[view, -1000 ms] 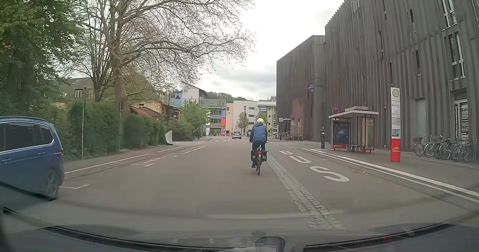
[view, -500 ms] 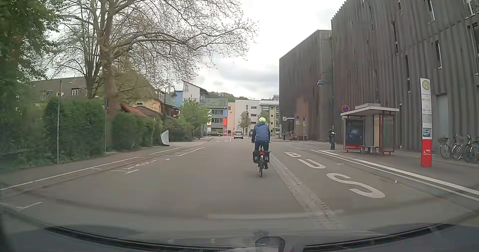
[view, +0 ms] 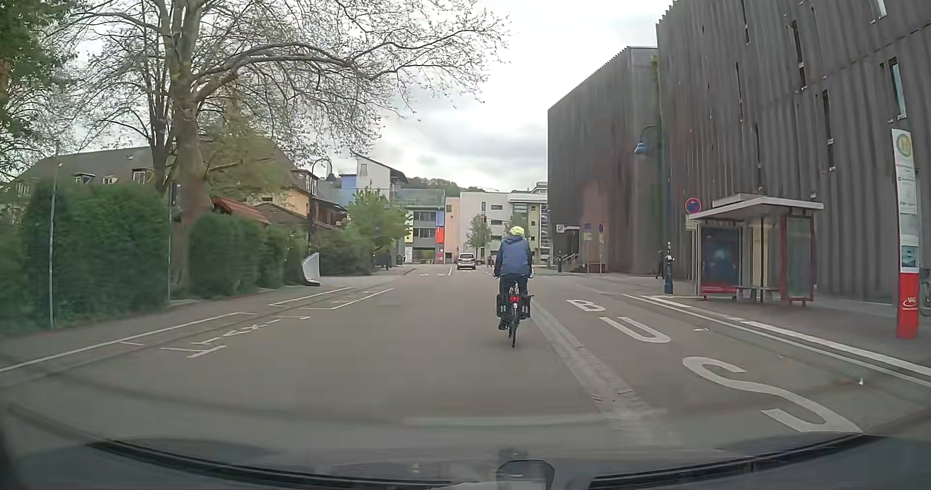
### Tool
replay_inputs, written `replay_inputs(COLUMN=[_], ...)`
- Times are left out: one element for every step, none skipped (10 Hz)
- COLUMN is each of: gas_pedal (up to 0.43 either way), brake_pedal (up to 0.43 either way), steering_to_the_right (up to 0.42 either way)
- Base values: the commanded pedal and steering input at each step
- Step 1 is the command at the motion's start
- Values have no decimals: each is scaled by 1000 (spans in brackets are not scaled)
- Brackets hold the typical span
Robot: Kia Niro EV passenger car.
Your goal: Follow the waypoints while adhering to traffic rules and regulations
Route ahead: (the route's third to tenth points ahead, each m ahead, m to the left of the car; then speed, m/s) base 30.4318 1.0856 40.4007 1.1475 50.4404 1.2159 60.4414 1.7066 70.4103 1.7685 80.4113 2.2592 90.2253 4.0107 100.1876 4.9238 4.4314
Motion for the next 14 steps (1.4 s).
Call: replay_inputs(gas_pedal=[8,8,8,20,20,20,20,28,39,39,39,39,39,39], brake_pedal=[0,0,0,0,0,0,0,0,0,0,0,0,0,0], steering_to_the_right=[-7,-6,-6,-6,-6,-6,-6,-6,-6,-6,-6,-6,-6,-5])
